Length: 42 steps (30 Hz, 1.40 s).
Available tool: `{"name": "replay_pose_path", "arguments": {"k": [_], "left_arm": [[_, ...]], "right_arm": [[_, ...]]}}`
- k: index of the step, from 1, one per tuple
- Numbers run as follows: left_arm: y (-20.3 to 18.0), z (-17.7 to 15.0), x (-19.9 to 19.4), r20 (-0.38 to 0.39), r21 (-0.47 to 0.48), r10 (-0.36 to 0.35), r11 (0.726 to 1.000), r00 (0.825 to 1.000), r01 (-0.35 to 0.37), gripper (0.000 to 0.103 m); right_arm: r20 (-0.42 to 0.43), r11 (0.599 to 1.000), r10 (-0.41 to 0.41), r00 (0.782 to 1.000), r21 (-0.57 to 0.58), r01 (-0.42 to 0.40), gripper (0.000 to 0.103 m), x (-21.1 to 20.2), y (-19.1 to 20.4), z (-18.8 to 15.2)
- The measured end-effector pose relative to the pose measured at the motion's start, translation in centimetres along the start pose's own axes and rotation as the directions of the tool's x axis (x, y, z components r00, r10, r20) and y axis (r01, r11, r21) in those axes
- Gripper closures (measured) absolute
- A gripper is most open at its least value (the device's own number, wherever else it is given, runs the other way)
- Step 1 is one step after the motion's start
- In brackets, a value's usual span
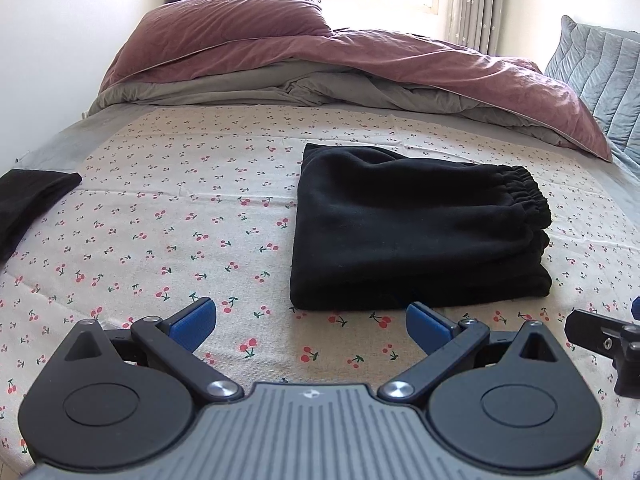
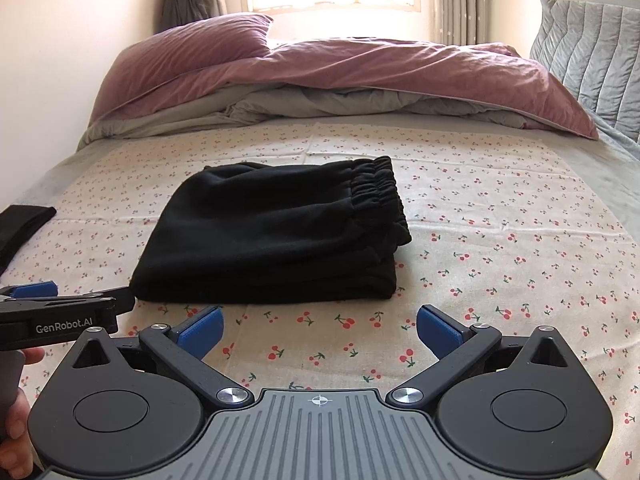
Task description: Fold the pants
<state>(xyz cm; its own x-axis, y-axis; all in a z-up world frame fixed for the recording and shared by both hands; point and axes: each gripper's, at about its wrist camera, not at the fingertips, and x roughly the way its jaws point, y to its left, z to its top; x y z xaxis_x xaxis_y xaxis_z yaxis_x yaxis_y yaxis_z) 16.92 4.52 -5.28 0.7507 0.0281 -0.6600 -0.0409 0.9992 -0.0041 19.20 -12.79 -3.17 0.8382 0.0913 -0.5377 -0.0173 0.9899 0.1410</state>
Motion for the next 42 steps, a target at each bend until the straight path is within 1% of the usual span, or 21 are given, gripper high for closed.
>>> {"name": "replay_pose_path", "arguments": {"k": [10,14,21,26,33,39,42], "left_arm": [[-0.2,0.0,0.1,-0.013,0.009,-0.008,1.0,1.0,0.008,0.001],[-0.2,0.0,0.1,-0.009,0.017,0.002,1.0,1.0,-0.002,0.001],[-0.3,-0.2,0.5,-0.041,0.026,0.013,1.0,0.999,-0.012,0.001],[-0.4,-0.2,0.4,-0.035,0.027,0.009,1.0,0.999,-0.008,0.001],[-0.5,-0.3,0.9,-0.054,0.031,0.011,0.999,0.998,-0.01,0.001],[-0.7,-0.4,1.0,-0.049,0.046,0.032,0.998,0.998,-0.03,0.001],[-0.8,-0.5,1.1,-0.052,0.053,0.03,0.998,0.998,-0.027,0.001]], "right_arm": [[-0.019,1.0,-0.015,1.0,0.01,0.015,0.0,0.4,0.2,-0.1],[-0.057,0.999,-0.036,0.998,0.016,0.037,0.0,0.7,0.1,-0.1],[-0.061,0.999,-0.035,0.998,0.011,0.036,0.0,0.7,0.0,-0.3],[-0.075,0.999,-0.041,0.996,0.007,0.041,0.0,1.1,-0.1,-0.6],[-0.08,0.999,-0.041,0.996,0.013,0.042,0.0,1.2,-0.2,-0.7],[-0.084,0.999,-0.041,0.996,0.02,0.043,0.0,1.2,-0.3,-0.7],[-0.087,0.999,-0.04,0.995,0.022,0.042,0.0,1.3,-0.4,-0.7]]}}
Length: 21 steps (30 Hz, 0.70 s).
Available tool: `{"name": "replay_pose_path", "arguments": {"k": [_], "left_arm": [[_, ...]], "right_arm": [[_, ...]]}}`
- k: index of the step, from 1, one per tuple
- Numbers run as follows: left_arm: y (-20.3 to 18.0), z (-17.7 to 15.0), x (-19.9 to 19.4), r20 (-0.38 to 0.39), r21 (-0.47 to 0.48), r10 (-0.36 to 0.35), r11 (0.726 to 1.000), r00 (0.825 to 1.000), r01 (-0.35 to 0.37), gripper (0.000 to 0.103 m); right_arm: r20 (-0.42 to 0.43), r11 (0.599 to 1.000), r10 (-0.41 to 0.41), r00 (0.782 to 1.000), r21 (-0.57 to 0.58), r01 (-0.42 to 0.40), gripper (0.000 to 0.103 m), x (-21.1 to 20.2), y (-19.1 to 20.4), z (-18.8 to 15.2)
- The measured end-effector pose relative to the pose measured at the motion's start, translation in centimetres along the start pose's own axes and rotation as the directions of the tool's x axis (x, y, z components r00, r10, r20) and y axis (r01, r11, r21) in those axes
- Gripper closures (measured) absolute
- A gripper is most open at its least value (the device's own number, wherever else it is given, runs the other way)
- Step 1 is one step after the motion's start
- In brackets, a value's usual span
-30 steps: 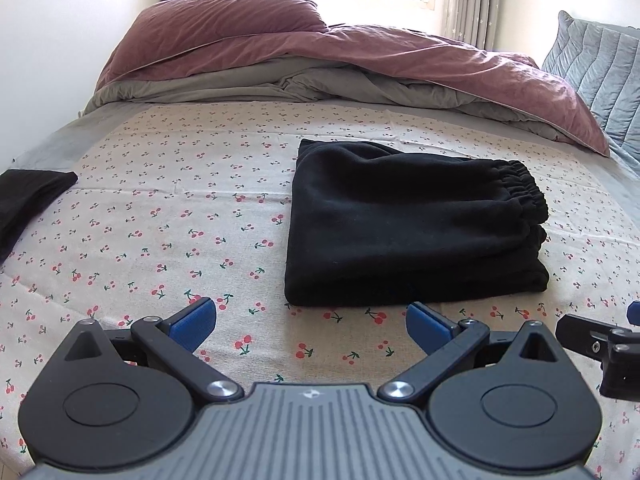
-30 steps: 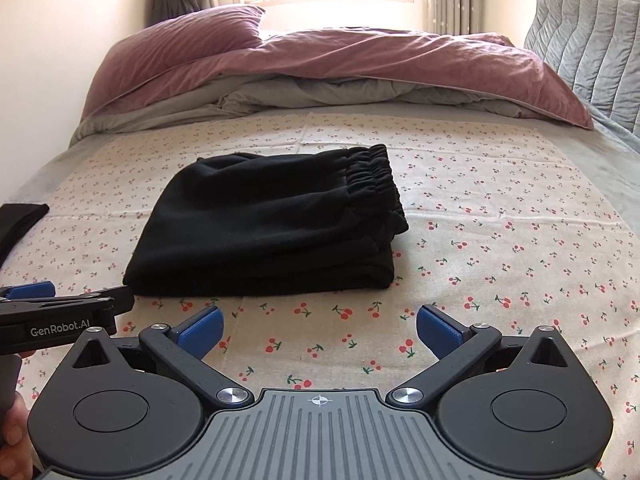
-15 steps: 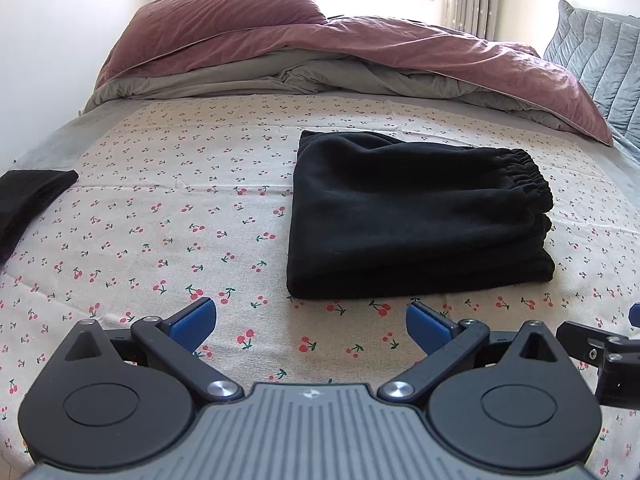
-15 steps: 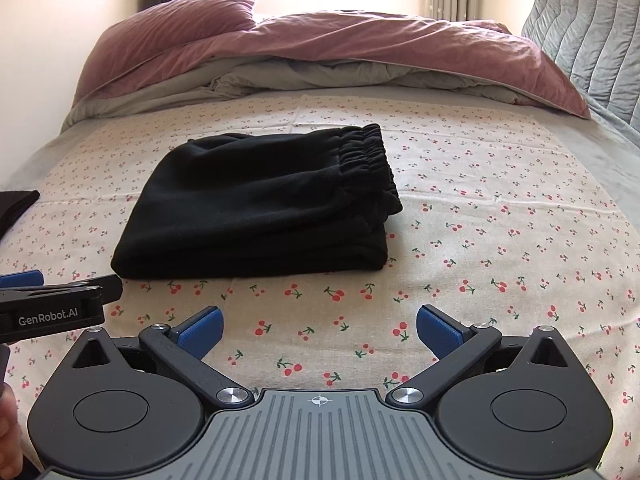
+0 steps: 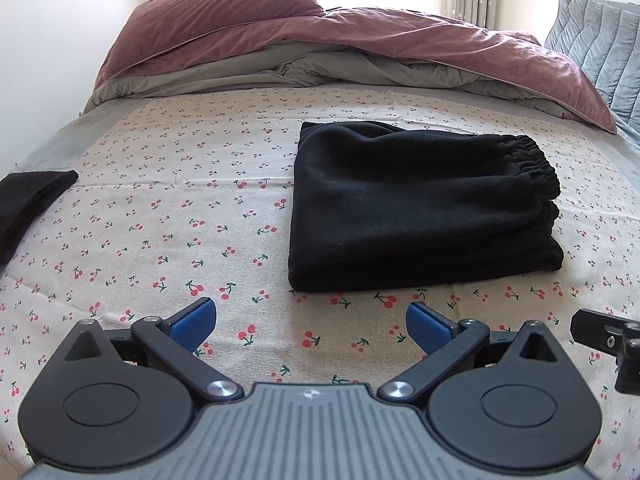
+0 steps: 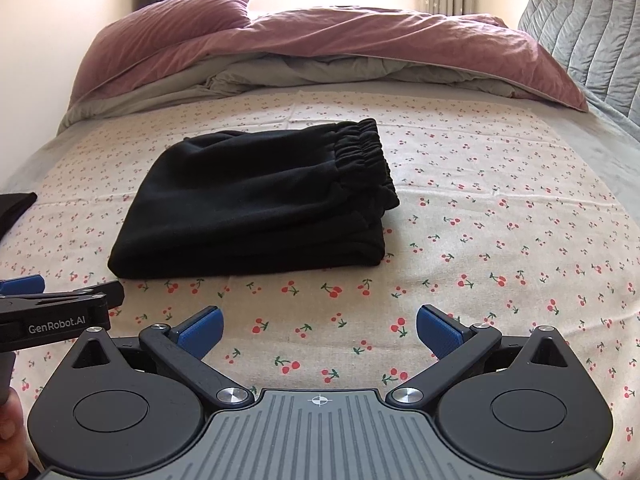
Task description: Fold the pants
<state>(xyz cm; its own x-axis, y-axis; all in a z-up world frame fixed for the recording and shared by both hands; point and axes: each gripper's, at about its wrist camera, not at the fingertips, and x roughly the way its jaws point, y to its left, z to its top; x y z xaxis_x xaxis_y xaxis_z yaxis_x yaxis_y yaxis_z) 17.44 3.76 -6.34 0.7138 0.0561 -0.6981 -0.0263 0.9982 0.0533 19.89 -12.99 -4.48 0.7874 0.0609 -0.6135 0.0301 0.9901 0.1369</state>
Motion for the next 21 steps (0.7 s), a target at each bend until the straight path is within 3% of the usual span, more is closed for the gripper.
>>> {"name": "replay_pose_path", "arguments": {"k": [21], "left_arm": [[-0.45,-0.17,0.09,0.007,0.026,-0.001,1.0,1.0,0.001,0.001]], "right_arm": [[-0.009,1.0,-0.006,1.0,-0.007,0.006,0.0,0.27,0.06,-0.12]]}}
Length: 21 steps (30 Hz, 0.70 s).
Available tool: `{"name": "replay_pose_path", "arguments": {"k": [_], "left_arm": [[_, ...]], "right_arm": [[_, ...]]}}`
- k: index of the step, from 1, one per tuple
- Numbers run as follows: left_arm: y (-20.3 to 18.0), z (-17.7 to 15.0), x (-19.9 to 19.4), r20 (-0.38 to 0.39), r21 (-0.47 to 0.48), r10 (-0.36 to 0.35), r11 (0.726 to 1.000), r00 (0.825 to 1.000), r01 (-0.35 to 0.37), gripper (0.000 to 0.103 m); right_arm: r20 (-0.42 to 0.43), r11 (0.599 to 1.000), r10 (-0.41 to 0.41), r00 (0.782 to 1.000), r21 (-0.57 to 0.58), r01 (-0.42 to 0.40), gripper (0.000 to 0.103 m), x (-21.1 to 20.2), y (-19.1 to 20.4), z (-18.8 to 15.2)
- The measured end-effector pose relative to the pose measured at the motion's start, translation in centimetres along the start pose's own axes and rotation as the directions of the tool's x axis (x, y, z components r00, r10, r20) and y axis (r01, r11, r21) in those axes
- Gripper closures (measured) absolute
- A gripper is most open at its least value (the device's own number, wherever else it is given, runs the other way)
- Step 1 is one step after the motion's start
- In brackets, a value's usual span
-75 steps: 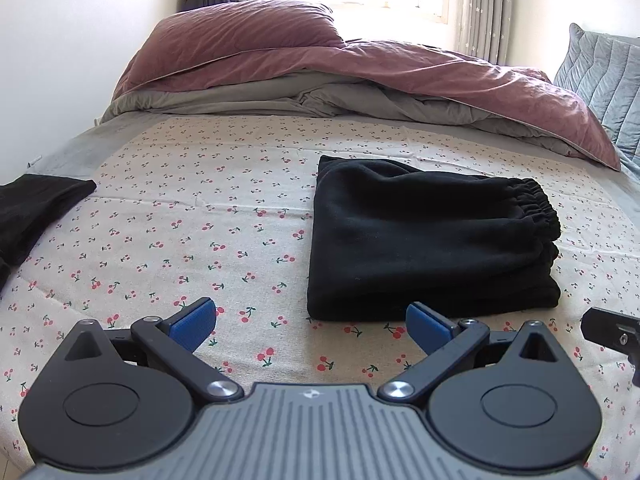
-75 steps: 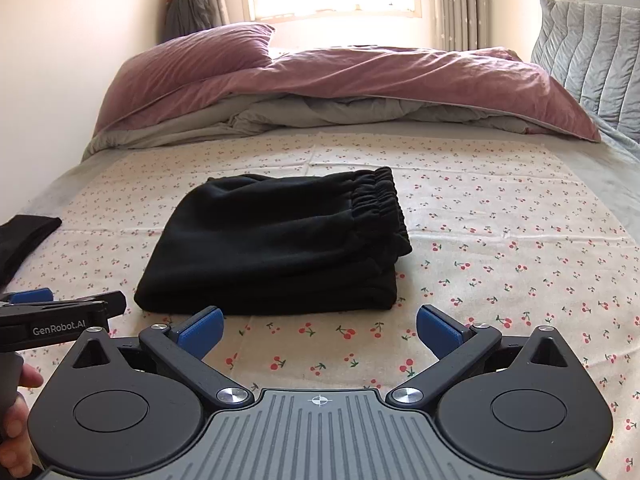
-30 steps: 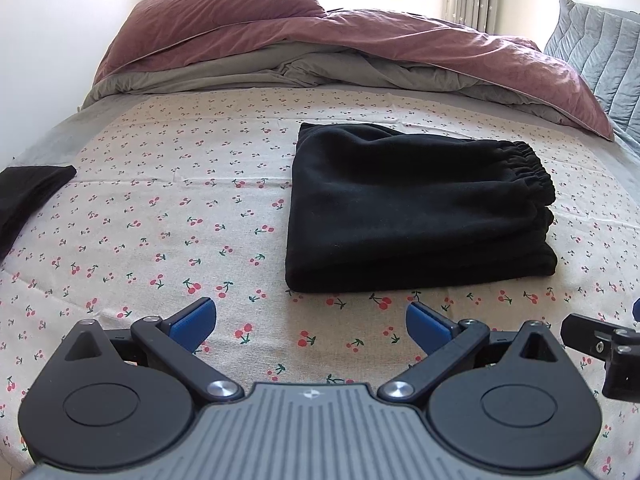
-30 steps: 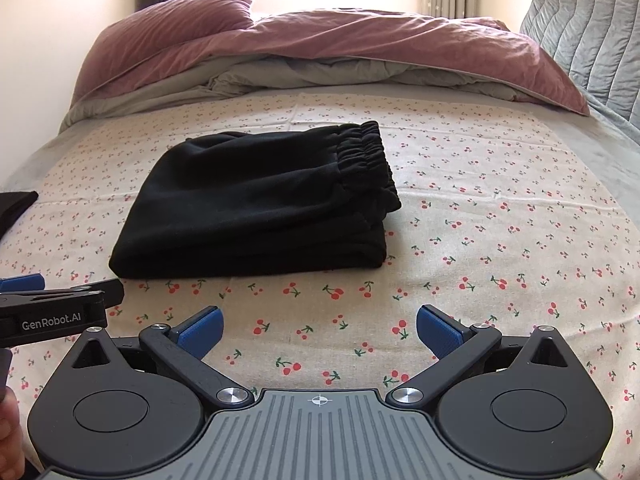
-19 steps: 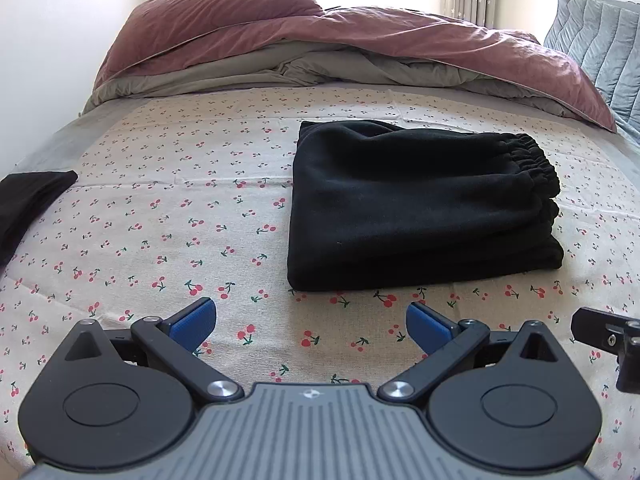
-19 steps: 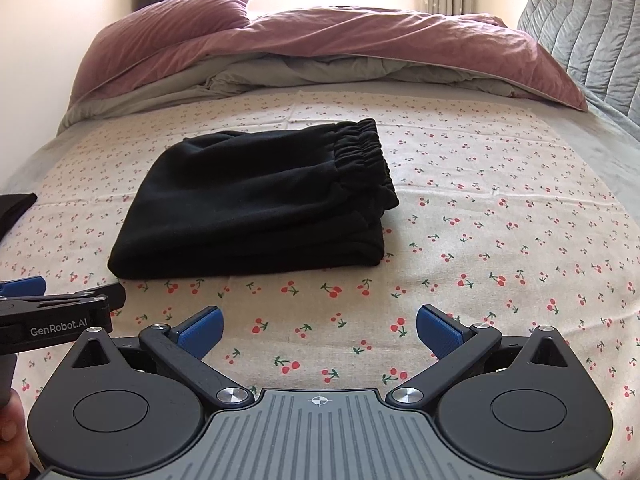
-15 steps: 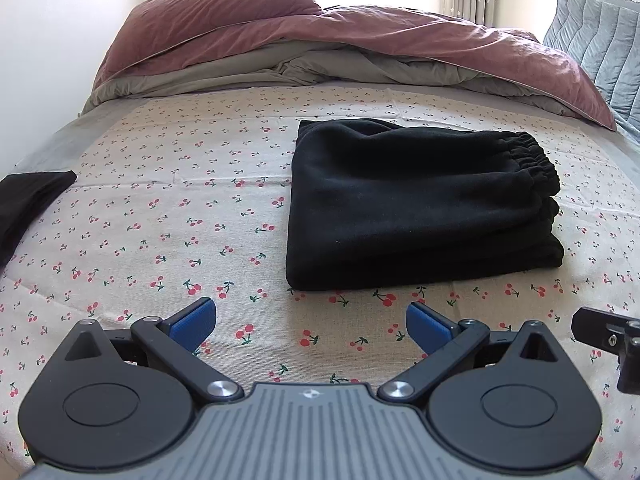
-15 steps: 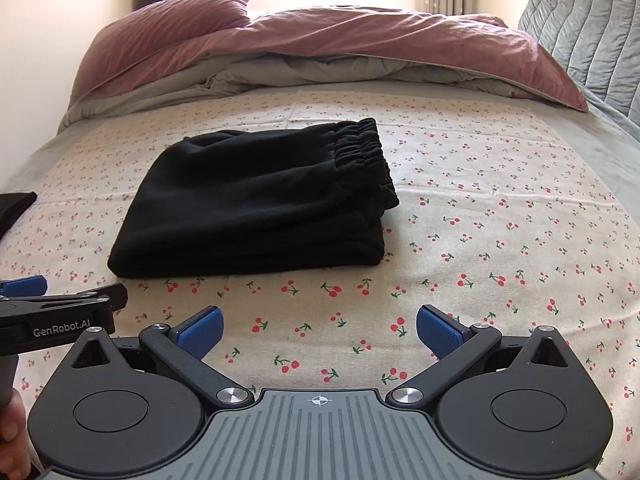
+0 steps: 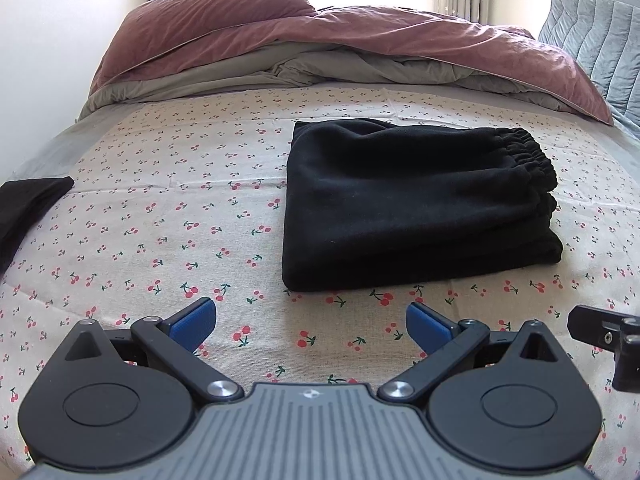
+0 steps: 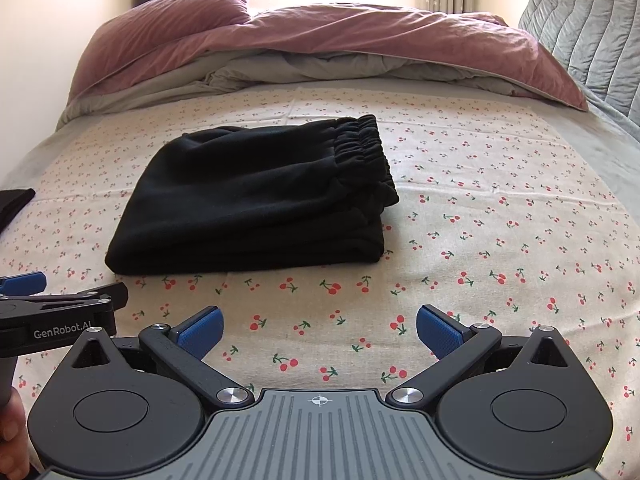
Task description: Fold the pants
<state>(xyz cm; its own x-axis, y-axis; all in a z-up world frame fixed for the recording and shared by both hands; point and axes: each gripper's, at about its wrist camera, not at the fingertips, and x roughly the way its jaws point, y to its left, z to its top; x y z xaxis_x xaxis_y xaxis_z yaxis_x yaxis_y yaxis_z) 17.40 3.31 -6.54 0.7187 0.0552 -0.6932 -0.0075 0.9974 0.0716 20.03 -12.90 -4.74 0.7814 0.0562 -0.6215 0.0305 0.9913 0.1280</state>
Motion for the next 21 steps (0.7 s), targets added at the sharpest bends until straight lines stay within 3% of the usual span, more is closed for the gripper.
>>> {"name": "replay_pose_path", "arguments": {"k": [17,21], "left_arm": [[-0.62,-0.23,-0.48,0.035,0.053,-0.028,0.998,0.999,0.026,0.001],[-0.47,-0.18,-0.36,0.023,0.031,-0.043,0.999,0.999,0.043,0.001]], "right_arm": [[-0.002,1.0,-0.001,1.0,-0.006,0.001,0.0,0.07,0.07,-0.1],[-0.001,1.0,-0.002,1.0,-0.008,0.002,0.0,0.09,0.09,-0.12]]}}
